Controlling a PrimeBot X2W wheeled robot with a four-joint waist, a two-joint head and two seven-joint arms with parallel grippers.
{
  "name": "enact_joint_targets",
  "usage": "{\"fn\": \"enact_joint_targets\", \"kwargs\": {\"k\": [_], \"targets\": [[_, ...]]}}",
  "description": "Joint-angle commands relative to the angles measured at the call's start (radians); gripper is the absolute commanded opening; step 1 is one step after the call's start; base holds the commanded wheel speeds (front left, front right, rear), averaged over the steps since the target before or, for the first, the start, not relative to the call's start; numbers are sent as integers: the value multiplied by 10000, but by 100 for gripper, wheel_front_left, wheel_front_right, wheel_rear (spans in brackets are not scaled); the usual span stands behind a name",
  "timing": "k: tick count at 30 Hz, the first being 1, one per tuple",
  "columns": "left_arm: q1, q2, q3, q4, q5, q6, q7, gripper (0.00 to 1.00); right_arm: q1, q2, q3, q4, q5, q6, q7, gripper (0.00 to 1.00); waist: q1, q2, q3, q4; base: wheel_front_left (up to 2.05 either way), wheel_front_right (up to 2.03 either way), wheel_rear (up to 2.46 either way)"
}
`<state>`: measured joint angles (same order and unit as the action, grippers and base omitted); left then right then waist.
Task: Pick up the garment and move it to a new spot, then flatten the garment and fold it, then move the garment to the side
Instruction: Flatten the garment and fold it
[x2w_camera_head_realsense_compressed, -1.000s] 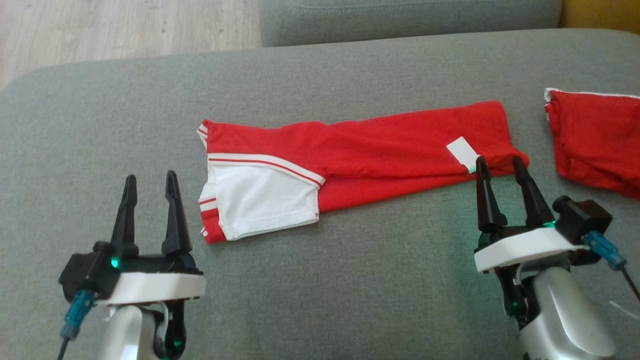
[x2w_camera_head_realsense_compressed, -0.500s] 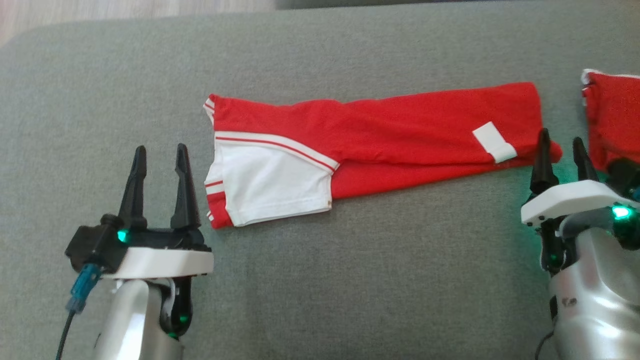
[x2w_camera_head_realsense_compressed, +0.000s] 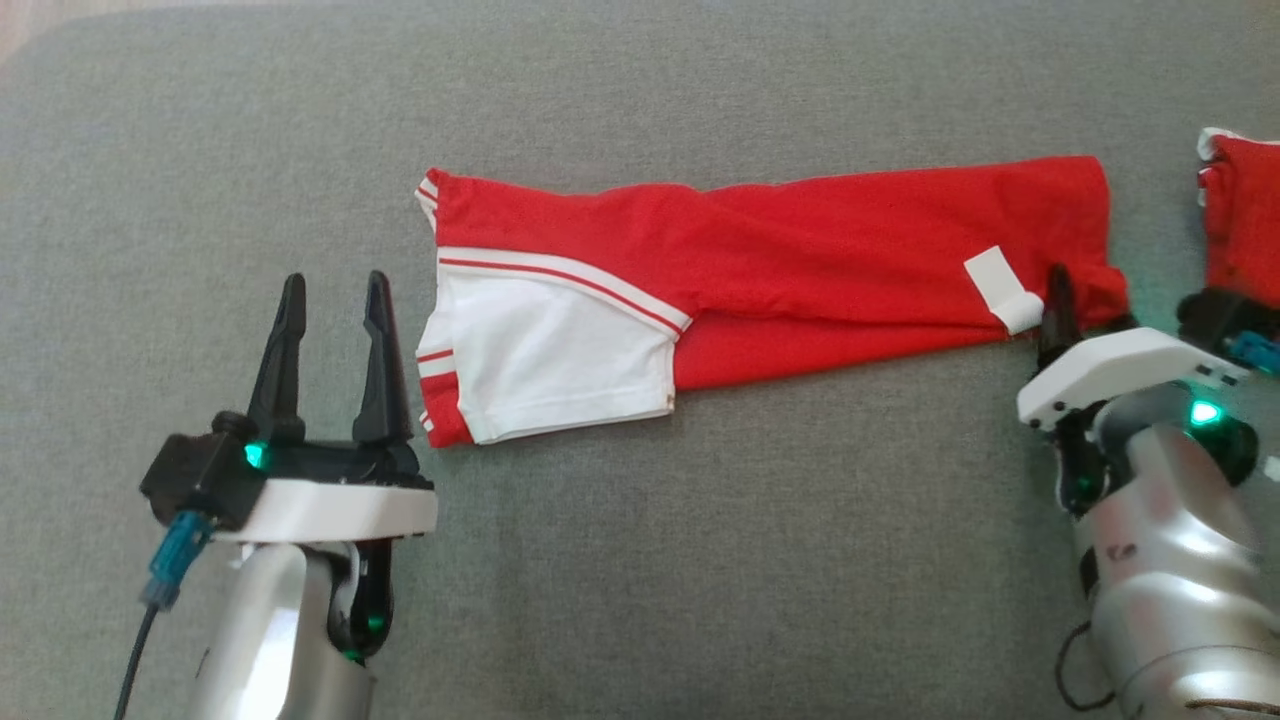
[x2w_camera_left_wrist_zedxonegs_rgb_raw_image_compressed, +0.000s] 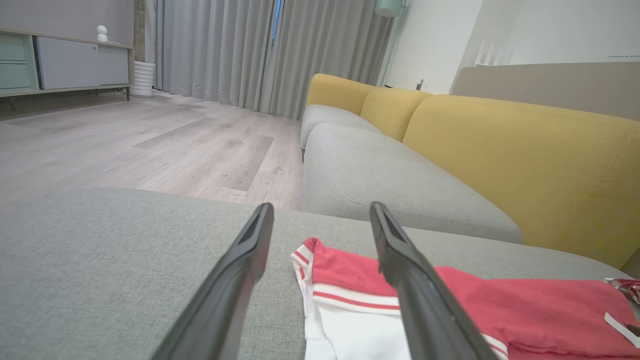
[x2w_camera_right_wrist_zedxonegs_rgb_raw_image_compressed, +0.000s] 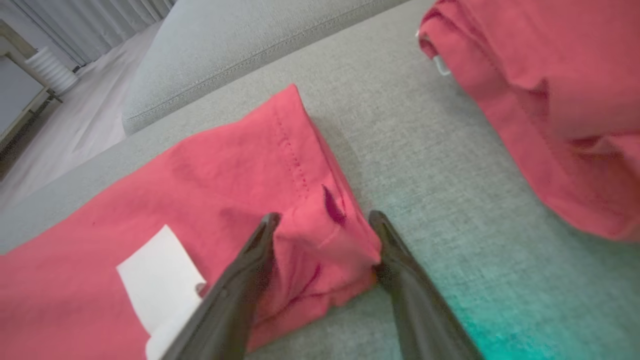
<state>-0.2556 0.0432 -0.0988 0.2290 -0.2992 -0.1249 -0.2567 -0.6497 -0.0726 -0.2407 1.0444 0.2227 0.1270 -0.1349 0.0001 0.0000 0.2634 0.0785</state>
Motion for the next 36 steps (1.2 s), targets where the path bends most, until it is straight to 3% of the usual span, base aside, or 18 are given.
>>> {"fn": "enact_joint_targets", "kwargs": {"k": [1, 8, 16, 22, 30, 36], "targets": [[-328, 71, 315, -247, -31, -48, -51, 100, -58, 219, 533, 69, 110, 37, -26, 0, -1, 0, -63, -68, 0, 0, 0], [-249, 70, 314, -209, -14, -52, -51, 100, -88, -81, 675, -14, 325, 37, -800, 0, -1, 0, -324, -278, 0, 0, 0], [-83, 70, 35, -275, -113, -55, -51, 100, 280, -933, 83, -495, 143, 37, -1179, 0, -1, 0, -786, -469, 0, 0, 0], [19, 70, -128, -307, -210, -56, -51, 100, 336, -560, 430, -1035, 55, 37, -1216, 0, -1, 0, -1057, -476, 0, 0, 0], [153, 70, -91, -397, -260, -54, -51, 100, 239, 175, 2349, -2083, 315, 37, -1044, 0, -1, 0, -1442, -56, 0, 0, 0], [240, 70, -206, -396, -340, -40, -51, 100, 472, 219, 5216, -2935, 2026, 37, -513, 0, -1, 0, -1612, 618, 0, 0, 0]]}}
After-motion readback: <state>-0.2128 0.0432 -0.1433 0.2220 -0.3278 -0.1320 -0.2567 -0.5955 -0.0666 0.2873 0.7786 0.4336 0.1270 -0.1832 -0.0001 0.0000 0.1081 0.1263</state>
